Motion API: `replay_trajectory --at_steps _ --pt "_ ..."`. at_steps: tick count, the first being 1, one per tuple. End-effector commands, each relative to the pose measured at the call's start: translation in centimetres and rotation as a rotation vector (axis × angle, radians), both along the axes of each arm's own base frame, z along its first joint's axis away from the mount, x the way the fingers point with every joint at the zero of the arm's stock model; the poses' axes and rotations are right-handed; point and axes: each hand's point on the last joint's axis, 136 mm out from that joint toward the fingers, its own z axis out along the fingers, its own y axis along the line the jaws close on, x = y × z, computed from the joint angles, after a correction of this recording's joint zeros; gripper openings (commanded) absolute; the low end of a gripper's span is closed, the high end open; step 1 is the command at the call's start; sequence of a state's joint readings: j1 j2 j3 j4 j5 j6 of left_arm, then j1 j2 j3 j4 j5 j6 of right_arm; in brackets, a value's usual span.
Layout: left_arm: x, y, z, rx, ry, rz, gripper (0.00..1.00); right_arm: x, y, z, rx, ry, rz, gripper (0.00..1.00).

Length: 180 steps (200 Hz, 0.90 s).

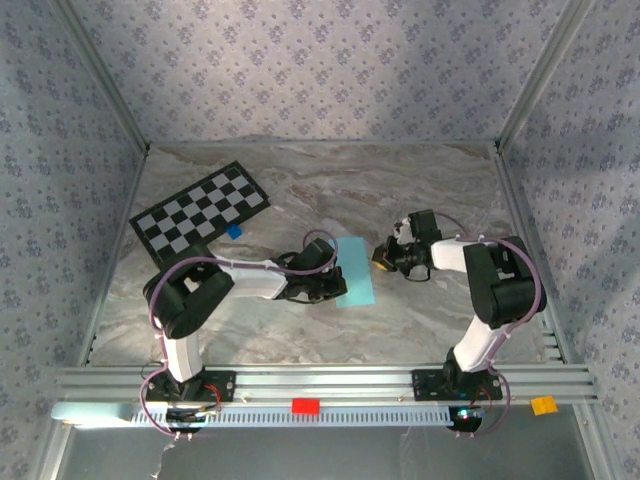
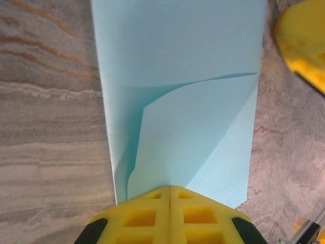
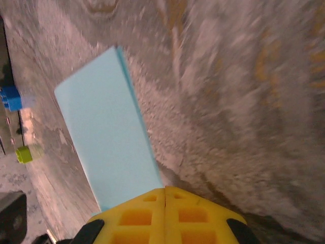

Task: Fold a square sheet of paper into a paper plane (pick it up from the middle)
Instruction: Fold the triangle a second time at the center of the table, then turn over the paper at the center of the table.

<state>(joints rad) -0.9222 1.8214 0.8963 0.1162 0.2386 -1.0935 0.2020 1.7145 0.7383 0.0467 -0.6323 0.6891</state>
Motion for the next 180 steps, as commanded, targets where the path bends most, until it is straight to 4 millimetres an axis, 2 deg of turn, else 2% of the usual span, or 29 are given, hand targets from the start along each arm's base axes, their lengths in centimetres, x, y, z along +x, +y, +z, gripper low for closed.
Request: replay_trajectory --at_steps 1,30,53,68,104,180 --pt "-1.8 1.3 -0.5 0.07 0.022 -0.009 0.02 -0.3 0.0 1.8 0.004 -0.031 0.013 0.05" --pt "-0.2 -0.1 3.0 0.035 -0.073 -0.031 0.07 -2.5 -0.2 2.8 -0.036 -0.045 0.031 0.07" --pt "1.1 -0.3 4.3 0.057 -0.125 -0.046 0.08 -4.6 -0.1 2.6 -0.038 -0.035 0.04 0.1" --pt "1.8 -0.2 4.3 0.069 -0.128 -0.053 0.09 -5.9 -0.1 2.2 -0.044 -0.022 0.043 0.11" --pt "2.9 0.4 3.5 0.103 -0.121 -0.06 0.08 -7.4 0.3 2.1 -0.042 -0.007 0.062 0.13" --pt "3.0 1.1 1.3 0.152 -0.09 -0.071 0.05 -8.8 1.3 1.4 -0.06 0.021 0.115 0.15"
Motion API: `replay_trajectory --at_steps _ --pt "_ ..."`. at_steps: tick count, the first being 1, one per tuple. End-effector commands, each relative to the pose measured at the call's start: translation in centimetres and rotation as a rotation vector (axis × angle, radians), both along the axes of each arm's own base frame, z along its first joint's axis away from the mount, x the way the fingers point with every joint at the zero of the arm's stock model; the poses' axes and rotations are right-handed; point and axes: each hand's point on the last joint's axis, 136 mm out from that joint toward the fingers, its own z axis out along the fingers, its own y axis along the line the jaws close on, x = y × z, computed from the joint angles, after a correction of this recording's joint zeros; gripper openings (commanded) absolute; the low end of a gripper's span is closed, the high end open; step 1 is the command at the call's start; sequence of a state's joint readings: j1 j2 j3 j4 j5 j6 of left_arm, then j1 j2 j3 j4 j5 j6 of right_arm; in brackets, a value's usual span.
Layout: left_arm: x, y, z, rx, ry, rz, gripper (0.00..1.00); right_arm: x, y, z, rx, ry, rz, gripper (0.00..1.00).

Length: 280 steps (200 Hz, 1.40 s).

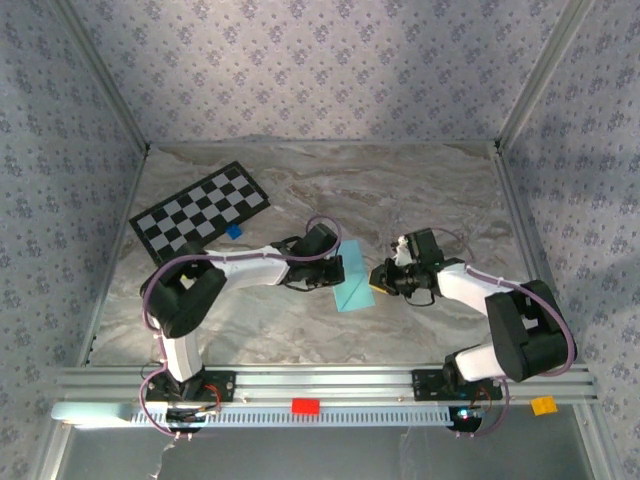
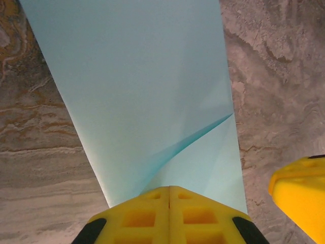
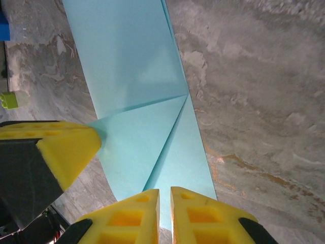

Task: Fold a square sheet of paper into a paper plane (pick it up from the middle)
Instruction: Turn over the paper at the center of the table.

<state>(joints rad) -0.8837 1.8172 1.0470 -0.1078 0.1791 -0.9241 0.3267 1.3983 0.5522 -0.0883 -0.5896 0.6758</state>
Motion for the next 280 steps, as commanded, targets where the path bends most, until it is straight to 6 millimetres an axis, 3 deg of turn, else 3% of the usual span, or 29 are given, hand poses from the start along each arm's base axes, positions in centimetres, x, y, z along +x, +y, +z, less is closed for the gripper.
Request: replay_trajectory --at_steps 1,73,128,240,280 --pt "0.2 0.3 -0.8 0.036 0.005 -0.011 0.05 -0.9 -0.1 -0.6 -0.022 0.035 0.003 0.15" --pt "-1.1 2.4 -4.3 0.132 0.059 0.0 0.02 -3.3 -0.3 -1.4 -0.09 0.099 0.049 0.28" --pt "-1.2 2.3 -4.4 0.126 0.061 -0.005 0.02 -3.9 -0.1 -1.8 -0.122 0.125 0.065 0.34" --pt "-1.3 2.0 -4.3 0.114 0.066 -0.017 0.02 -1.7 2.4 -2.0 -0.089 0.125 0.067 0.37" --pt "-1.3 2.1 -4.4 0.115 0.067 -0.015 0.01 -0.2 3.5 -0.8 -0.026 0.064 0.05 0.44"
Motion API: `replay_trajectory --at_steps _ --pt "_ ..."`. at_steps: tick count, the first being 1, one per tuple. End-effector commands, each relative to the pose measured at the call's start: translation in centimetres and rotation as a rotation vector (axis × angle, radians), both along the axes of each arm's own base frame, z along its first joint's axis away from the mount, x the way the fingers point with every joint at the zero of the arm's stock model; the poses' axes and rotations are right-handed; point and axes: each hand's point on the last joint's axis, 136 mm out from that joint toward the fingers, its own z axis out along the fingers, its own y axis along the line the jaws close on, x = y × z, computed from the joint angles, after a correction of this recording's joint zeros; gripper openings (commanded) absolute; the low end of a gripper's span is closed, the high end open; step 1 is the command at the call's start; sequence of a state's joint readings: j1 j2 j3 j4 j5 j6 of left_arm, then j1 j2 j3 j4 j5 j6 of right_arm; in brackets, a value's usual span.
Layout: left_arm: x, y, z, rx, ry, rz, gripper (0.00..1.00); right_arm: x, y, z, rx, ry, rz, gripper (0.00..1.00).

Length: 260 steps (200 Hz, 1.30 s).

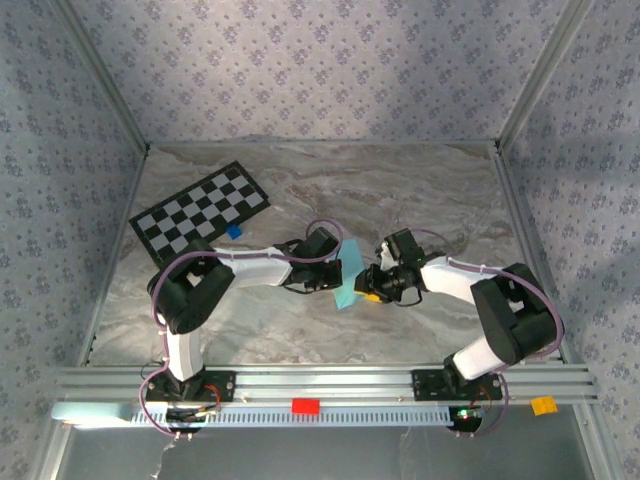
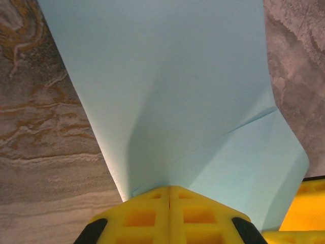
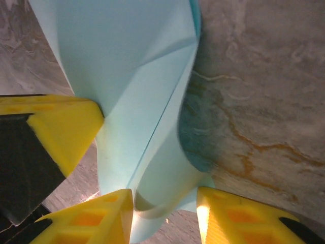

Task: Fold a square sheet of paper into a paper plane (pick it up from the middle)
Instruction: Turn over the paper at the center of the table.

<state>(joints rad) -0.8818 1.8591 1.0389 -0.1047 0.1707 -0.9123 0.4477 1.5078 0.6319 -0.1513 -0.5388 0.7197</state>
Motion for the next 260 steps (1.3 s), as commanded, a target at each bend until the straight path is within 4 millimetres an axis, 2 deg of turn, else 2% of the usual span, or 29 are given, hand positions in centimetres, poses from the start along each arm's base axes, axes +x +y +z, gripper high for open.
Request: replay_trajectory --at_steps 1,26,83,173,197,230,260 --pt "-1.1 1.5 -2.3 0.071 0.049 -0.012 0.01 1.2 0.9 0.9 0.044 -0.035 -0.014 0.44" --pt "-1.1 1.5 -2.2 0.073 0.045 -0.015 0.02 2.3 1.3 1.8 0.076 -0.064 -0.005 0.46" --pt "-1.0 1.3 -2.1 0.069 0.044 -0.016 0.01 4.4 1.4 2.3 0.126 -0.082 -0.005 0.47" --pt "-0.8 1.1 -1.4 0.05 0.034 -0.005 0.02 4.9 0.6 0.2 0.156 -0.027 -0.067 0.45" --pt "-0.8 1.2 -1.5 0.047 0.035 -0.002 0.01 5.2 0.7 0.0 0.178 -0.034 -0.074 0.38" --pt "-0.8 1.1 -1.3 0.035 0.035 0.004 0.02 5.9 0.4 0.0 0.217 -0.045 -0.093 0.25" --pt "-0.7 0.9 -1.0 0.023 0.027 0.006 0.02 6.2 0.5 0.3 0.244 -0.06 -0.082 0.23"
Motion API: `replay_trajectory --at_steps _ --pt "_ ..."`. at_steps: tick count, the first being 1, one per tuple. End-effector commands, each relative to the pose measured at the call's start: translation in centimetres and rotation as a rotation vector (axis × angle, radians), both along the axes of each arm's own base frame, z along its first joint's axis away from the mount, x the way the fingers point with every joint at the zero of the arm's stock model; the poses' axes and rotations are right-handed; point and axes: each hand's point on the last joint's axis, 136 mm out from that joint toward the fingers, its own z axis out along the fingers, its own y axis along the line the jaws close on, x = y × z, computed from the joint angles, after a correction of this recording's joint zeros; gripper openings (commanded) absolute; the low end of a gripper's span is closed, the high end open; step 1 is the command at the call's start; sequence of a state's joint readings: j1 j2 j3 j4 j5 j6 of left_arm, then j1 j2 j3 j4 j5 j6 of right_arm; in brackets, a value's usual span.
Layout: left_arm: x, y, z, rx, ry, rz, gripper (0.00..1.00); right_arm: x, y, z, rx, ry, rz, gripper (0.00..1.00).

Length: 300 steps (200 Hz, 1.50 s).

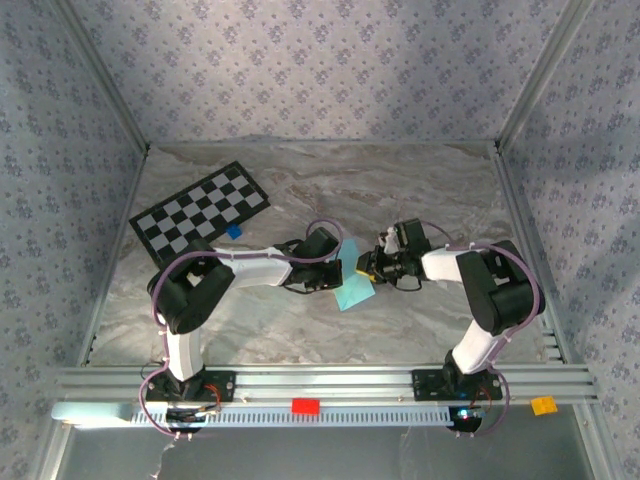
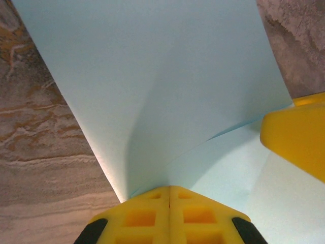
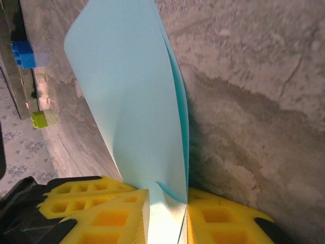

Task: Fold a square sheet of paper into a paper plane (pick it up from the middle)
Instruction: Turn over the paper at the center of the table.

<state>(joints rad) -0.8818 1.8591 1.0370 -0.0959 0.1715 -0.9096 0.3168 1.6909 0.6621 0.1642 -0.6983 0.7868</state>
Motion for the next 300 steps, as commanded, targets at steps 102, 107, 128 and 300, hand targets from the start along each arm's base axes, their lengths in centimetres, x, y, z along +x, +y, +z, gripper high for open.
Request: replay_trajectory --at_steps 102,107,128,300 --pt "0.1 -0.1 2.5 -0.067 -0.037 0.016 0.12 -0.3 -0.8 1.2 0.056 -0.052 0.018 0.04" --pt "0.2 -0.1 3.0 -0.073 -0.049 0.017 0.13 -0.3 -0.8 1.4 0.054 -0.058 0.021 0.04" --pt "0.5 0.7 4.9 -0.075 -0.102 0.033 0.22 -0.5 -1.4 2.2 0.02 -0.092 0.025 0.04" --pt "0.6 11.3 12.6 0.015 -0.394 0.297 0.45 -1.1 -6.7 12.1 -0.493 -0.475 0.071 0.04"
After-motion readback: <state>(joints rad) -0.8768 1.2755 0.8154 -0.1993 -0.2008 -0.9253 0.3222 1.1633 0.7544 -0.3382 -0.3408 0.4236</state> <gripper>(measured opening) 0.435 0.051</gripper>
